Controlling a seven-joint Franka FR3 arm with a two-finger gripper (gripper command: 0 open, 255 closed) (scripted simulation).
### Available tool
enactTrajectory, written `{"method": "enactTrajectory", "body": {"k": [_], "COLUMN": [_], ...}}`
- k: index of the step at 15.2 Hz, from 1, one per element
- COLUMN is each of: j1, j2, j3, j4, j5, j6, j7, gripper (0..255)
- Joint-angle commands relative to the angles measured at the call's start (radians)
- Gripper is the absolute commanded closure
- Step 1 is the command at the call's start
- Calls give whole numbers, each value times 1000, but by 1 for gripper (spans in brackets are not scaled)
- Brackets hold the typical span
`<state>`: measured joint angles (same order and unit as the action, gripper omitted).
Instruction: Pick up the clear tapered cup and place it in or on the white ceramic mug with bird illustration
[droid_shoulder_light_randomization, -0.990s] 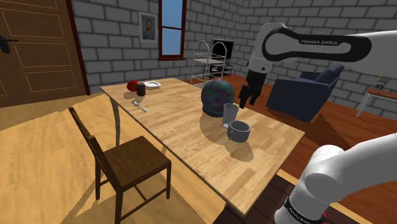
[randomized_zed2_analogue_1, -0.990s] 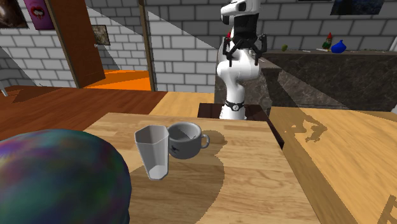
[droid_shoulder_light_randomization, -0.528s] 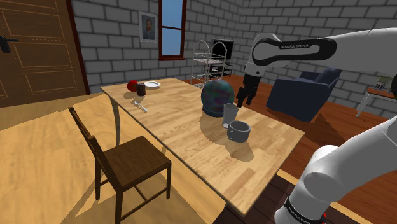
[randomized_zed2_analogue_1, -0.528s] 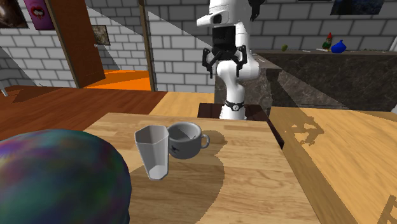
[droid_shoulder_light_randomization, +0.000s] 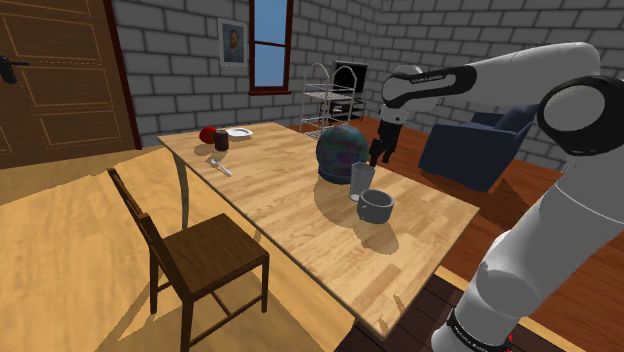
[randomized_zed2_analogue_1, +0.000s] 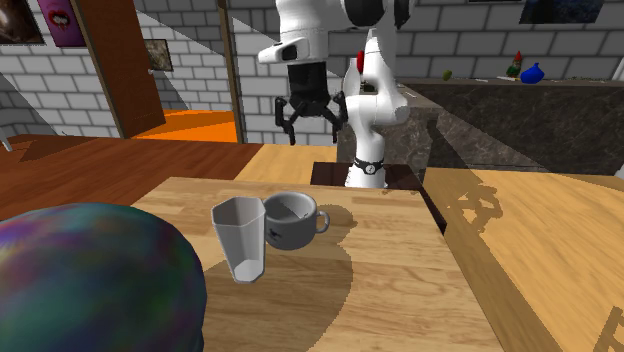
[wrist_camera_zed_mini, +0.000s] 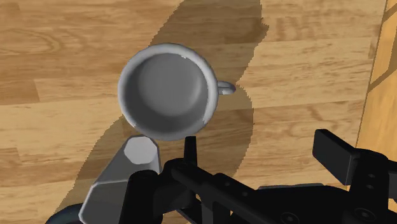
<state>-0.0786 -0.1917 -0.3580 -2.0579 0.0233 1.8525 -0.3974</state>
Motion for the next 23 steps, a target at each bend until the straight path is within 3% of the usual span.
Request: {"method": "enactTrajectory", "body": {"k": [1, 9, 18, 23], "j1": [-7, -81, -253, -242], "j2": [71, 395, 792, 795], "j3": [-26, -89, -68, -64], "j4": [51, 326, 789, 727], "j5": [22, 160, 304, 308], "j6": [12, 6, -109, -45], "j7": [-49, -239, -365, -372], "gripper": [0, 0, 0, 0]}}
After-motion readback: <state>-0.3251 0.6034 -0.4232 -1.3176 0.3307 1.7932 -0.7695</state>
